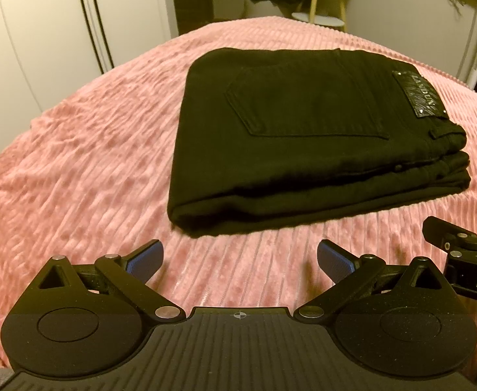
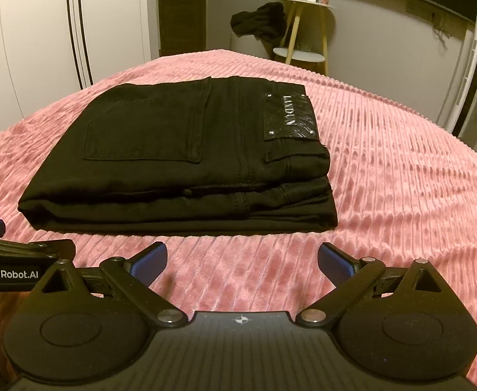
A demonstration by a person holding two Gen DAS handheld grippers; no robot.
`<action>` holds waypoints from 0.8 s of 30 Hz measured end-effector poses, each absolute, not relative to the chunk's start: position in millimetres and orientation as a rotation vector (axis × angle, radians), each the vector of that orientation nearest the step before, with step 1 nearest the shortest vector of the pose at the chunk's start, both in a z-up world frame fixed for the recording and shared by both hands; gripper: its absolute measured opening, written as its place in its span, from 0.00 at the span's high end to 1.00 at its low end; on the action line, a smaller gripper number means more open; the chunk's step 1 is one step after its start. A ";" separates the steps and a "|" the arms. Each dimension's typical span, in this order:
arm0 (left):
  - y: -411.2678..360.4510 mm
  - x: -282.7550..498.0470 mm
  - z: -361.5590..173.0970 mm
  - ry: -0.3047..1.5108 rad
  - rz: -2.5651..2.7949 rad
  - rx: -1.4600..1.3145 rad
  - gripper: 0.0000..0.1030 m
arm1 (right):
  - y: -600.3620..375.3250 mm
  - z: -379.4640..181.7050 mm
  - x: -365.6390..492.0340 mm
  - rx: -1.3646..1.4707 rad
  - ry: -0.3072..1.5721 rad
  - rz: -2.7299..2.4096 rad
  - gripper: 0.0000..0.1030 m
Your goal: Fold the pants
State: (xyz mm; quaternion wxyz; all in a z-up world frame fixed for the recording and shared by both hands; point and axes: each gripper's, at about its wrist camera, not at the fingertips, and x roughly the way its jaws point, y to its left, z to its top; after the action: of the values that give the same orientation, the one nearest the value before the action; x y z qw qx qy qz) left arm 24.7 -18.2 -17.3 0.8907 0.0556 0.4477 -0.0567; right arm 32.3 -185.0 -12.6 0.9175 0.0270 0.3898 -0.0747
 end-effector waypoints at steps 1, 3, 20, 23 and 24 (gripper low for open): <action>-18.2 24.6 -17.4 0.930 -0.118 0.115 0.00 | -185.2 -12.6 32.4 0.058 0.803 -0.153 0.04; -18.1 24.9 -17.4 0.928 -0.118 0.116 0.00 | -185.7 -12.6 32.5 0.061 0.802 -0.153 0.04; -18.1 25.1 -17.2 0.929 -0.120 0.114 0.00 | -186.5 -11.5 31.7 0.075 0.799 -0.151 0.04; -18.1 25.2 -17.2 0.929 -0.120 0.115 0.00 | -186.3 -11.2 31.4 0.076 0.798 -0.150 0.04; -18.1 25.1 -17.2 0.929 -0.120 0.115 0.00 | -186.5 -11.2 31.4 0.076 0.798 -0.150 0.04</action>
State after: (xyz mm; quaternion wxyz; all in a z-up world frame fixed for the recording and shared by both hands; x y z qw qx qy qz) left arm 25.1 -18.1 -17.2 0.8906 0.0553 0.4476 -0.0577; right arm 31.4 -186.5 -11.2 0.9180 0.0370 0.3879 -0.0730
